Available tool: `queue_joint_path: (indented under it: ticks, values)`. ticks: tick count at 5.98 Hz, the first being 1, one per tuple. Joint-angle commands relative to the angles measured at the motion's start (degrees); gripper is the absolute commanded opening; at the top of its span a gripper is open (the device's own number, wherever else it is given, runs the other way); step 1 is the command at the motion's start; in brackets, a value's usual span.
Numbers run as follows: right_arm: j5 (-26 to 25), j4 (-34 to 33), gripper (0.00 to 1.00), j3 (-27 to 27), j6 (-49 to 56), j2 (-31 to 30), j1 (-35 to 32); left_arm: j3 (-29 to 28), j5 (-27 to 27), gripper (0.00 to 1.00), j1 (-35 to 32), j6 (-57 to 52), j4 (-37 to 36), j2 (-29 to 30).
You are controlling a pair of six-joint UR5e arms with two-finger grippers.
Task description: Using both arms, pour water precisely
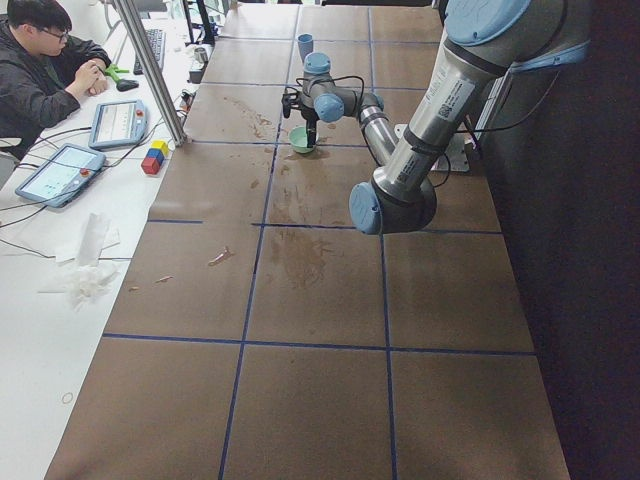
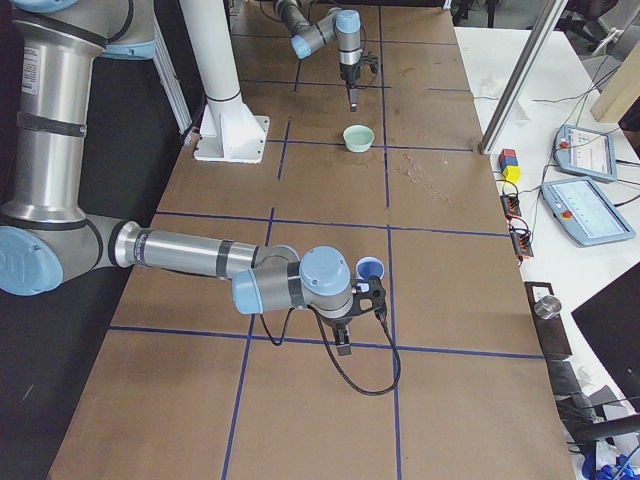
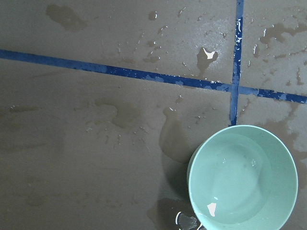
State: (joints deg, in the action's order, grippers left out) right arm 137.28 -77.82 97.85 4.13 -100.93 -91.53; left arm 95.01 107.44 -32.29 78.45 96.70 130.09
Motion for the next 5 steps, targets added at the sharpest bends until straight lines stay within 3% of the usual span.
queue_joint_path:
  ticks: [1,4,5]
  values:
    - [-0.69,-7.43,1.0,3.05,4.22,0.2,-1.81,-7.34,-2.84,0.97,1.52,3.19,5.48,2.7]
    - [-0.61,-7.26,1.0,3.14,4.22,-0.15,-1.81,-13.52,-2.85,0.9,2.4,7.06,8.32,5.08]
    - [-0.7,-7.17,1.0,3.14,4.22,-0.15,-1.81,-14.23,-2.93,0.75,2.5,7.33,8.59,5.17]
